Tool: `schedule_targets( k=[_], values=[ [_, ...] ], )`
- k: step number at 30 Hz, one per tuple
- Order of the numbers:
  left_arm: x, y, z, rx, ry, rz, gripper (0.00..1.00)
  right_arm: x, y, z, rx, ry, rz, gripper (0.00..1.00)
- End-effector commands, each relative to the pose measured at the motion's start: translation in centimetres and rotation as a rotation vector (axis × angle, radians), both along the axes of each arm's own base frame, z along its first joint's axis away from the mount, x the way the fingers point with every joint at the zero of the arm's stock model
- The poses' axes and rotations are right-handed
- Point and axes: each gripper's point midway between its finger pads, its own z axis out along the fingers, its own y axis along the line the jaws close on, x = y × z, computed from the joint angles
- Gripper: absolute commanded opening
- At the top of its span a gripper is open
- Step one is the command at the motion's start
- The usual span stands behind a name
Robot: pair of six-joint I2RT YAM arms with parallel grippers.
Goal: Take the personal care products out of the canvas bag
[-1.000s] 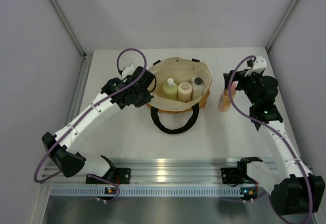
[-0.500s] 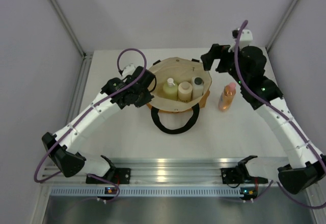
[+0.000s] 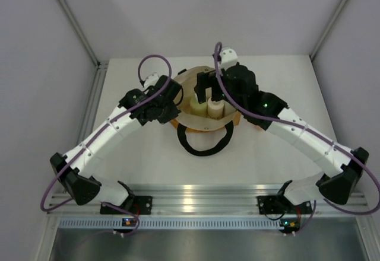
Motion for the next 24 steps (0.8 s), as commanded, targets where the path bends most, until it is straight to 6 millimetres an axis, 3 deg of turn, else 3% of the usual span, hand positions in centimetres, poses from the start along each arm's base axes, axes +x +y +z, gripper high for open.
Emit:
schedule_targets(
  k=[1,3,9,19,24],
  values=[
    [0.5,-0.8,1.7,-0.044,-0.043,-0.013,0.00,0.6,1.7,-1.8,-0.052,0.028,0.018,1.00],
    [0.4,-0.6,1.2,-0.037,-0.035,-0.008,0.00,1.2,2.7,-4.1,-0.090,0.070,0.032,0.99],
    [0.2,-0.7,0.1,-0.039,-0.028,-0.017,0.00,3.1,4.2,-8.2,-0.138,0.141,-0.010,0.94],
    [-0.1,-1.0,-0.4,-0.040,-0.022,-0.058,0.00,6.4,5.6,-11.0,-0.156,0.192,-0.035,0.91],
    [-0.1,-0.8,-0.2,-0.037,-0.031,-0.056,0.00,7.9,4.6,-13.3,-0.177,0.236,-0.066,0.88]
  ],
)
